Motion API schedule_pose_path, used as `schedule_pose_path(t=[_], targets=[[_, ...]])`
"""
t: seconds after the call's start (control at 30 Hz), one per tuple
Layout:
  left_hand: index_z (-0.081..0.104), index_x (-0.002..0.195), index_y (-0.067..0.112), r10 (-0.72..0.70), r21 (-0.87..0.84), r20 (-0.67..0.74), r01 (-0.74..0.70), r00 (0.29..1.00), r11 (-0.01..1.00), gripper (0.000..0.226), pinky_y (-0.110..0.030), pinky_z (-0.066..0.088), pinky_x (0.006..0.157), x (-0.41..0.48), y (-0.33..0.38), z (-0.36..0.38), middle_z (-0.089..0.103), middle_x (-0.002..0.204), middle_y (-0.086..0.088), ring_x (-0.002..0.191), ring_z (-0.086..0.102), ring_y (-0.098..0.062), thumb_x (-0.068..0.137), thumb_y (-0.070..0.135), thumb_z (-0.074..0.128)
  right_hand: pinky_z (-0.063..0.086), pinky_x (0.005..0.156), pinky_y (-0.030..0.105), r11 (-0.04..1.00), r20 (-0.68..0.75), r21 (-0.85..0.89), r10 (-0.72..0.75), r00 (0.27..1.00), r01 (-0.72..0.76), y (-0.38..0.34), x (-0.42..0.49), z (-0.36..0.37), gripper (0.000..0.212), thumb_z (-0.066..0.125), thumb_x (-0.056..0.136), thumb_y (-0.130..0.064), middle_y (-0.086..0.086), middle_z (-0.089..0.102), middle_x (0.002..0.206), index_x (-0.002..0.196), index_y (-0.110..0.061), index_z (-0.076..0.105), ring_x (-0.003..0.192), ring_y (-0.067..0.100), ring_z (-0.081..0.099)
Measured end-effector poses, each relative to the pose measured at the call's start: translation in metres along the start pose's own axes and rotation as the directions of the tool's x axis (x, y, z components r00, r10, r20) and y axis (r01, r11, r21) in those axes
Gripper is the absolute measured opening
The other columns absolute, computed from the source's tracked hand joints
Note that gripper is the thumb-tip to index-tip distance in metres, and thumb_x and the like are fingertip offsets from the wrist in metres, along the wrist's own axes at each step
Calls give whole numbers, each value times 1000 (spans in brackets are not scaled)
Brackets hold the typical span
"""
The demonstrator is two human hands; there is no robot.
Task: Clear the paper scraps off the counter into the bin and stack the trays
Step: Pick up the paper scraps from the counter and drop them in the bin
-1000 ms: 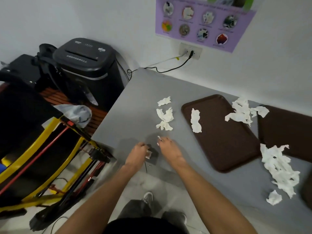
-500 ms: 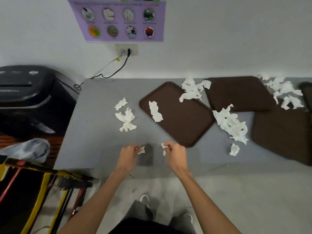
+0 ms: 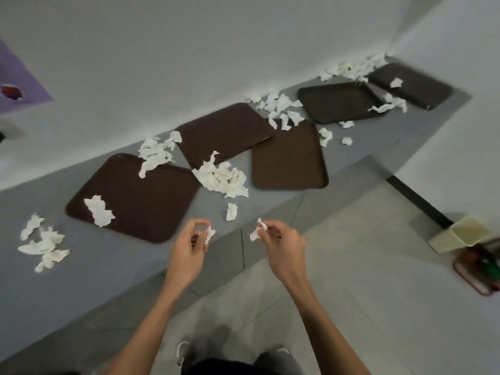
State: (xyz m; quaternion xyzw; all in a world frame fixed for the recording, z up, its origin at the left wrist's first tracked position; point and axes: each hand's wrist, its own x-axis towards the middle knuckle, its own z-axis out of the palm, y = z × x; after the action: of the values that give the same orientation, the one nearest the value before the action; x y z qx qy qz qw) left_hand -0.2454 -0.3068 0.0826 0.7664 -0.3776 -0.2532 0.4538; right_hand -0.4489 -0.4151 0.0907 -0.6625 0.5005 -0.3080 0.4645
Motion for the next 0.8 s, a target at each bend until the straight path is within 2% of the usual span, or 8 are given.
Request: schedule_pose_path(t=[0.1, 0.23, 0.3, 0.43, 0.57, 0.67, 0.8], targets=[[71, 98, 31, 27, 21, 72, -29, 997, 999, 23, -30, 53, 68, -2, 44, 70, 70, 74, 0, 69, 67, -15, 104, 13, 58, 62, 86, 29, 999, -110, 9, 35, 993, -34, 32, 3, -75, 12, 75, 97, -18, -19, 79, 87, 101, -28, 81, 85, -4, 74], [75, 103, 30, 45, 3, 191, -46, 981, 999, 11, -31, 59, 79, 0, 98, 163, 75, 82, 11, 80, 72, -4, 101, 30, 64, 63, 84, 37, 995, -248, 21, 98, 964, -96, 74, 8, -170, 16, 73, 96, -14, -18, 79, 87, 96, -28, 80, 84, 0, 75], [76, 104, 30, 82, 1, 248, -85, 965, 996, 9, -27, 58, 81, 4, 124, 211, 75, 86, 18, 85, 71, 1, 96, 32, 71, 63, 82, 34, 992, -328, 21, 121, 937, -121, 95, 11, -215, 17, 73, 96, -12, -19, 78, 86, 96, -27, 80, 83, -1, 75], [76, 103, 34, 140, 30, 356, -161, 924, 986, 15, -26, 57, 80, 20, 167, 310, 76, 91, 17, 87, 70, 3, 90, 27, 78, 61, 77, 24, 981, -454, 53, 189, 871, -185, 140, 24, -299, 20, 72, 96, -10, -16, 78, 85, 104, -27, 81, 82, -4, 74], [77, 99, 31, 184, 3, 433, -205, 883, 979, 10, -26, 58, 73, 39, 207, 409, 76, 84, 14, 79, 72, -1, 92, 24, 77, 56, 74, 12, 966, -541, 105, 253, 802, -235, 189, 49, -373, 21, 75, 95, -8, -15, 78, 92, 106, -26, 81, 84, -5, 74], [76, 96, 27, 196, -43, 472, -199, 859, 979, 8, -30, 58, 70, 59, 235, 488, 75, 77, 5, 71, 72, -10, 93, 20, 75, 57, 77, 13, 951, -586, 131, 302, 752, -279, 227, 78, -428, 21, 74, 95, -8, -14, 79, 95, 104, -27, 79, 87, -4, 74], [73, 101, 24, 144, -80, 535, -119, 832, 990, 9, -40, 61, 76, 94, 267, 594, 77, 86, 1, 77, 74, -19, 94, 19, 75, 57, 77, 12, 928, -628, 147, 355, 692, -343, 265, 123, -502, 18, 75, 96, -10, -15, 78, 100, 104, -26, 78, 92, -3, 73]])
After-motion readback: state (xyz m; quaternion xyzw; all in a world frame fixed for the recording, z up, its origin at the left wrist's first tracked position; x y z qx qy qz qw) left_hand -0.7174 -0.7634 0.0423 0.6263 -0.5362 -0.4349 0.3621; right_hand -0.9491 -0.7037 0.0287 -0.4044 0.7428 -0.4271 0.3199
